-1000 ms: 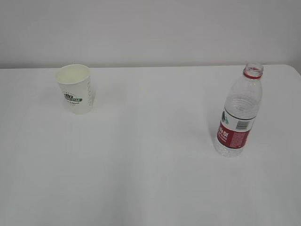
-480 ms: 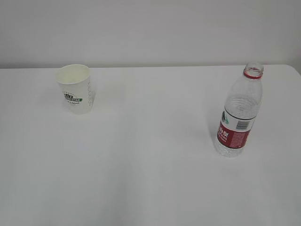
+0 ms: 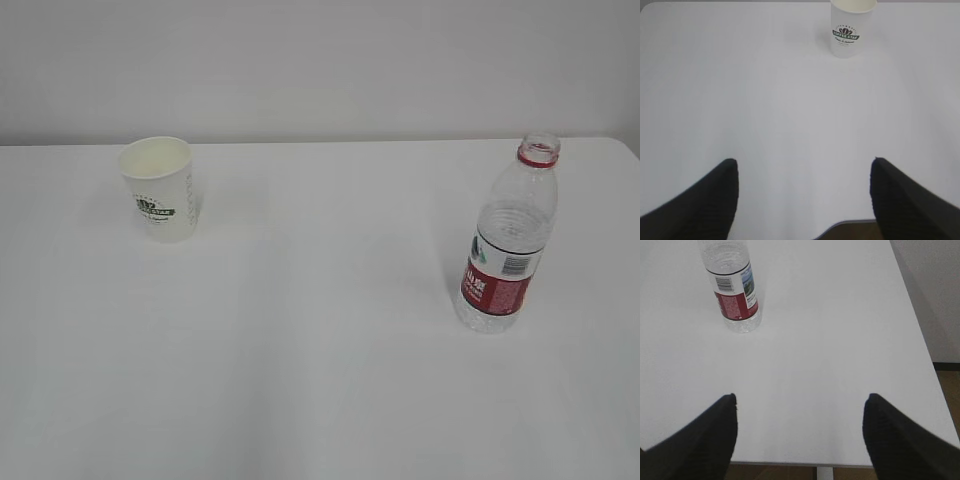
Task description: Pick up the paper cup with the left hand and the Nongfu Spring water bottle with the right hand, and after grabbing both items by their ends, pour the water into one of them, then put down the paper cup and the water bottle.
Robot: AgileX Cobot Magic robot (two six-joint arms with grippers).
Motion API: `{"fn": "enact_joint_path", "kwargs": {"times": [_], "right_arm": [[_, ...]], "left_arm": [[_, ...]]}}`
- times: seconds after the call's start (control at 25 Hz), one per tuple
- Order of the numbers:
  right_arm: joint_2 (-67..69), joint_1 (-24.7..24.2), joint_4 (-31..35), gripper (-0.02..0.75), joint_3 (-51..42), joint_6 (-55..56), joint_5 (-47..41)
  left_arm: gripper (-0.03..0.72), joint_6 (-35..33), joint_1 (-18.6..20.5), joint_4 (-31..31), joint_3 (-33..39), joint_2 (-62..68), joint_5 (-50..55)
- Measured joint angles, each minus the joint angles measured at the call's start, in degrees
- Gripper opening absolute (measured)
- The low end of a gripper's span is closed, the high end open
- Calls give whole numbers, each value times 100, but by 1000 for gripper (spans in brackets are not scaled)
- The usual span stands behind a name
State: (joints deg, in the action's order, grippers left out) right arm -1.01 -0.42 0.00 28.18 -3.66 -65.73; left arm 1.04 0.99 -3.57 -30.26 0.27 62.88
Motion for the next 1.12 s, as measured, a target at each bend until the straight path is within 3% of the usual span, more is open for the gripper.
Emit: {"fn": "enact_joint_path", "kwargs": {"times": [1.12], "right_arm": [[0, 0, 66, 592, 104, 0, 359]], "left_arm": [[587, 0, 0, 0, -81, 0, -138]]}}
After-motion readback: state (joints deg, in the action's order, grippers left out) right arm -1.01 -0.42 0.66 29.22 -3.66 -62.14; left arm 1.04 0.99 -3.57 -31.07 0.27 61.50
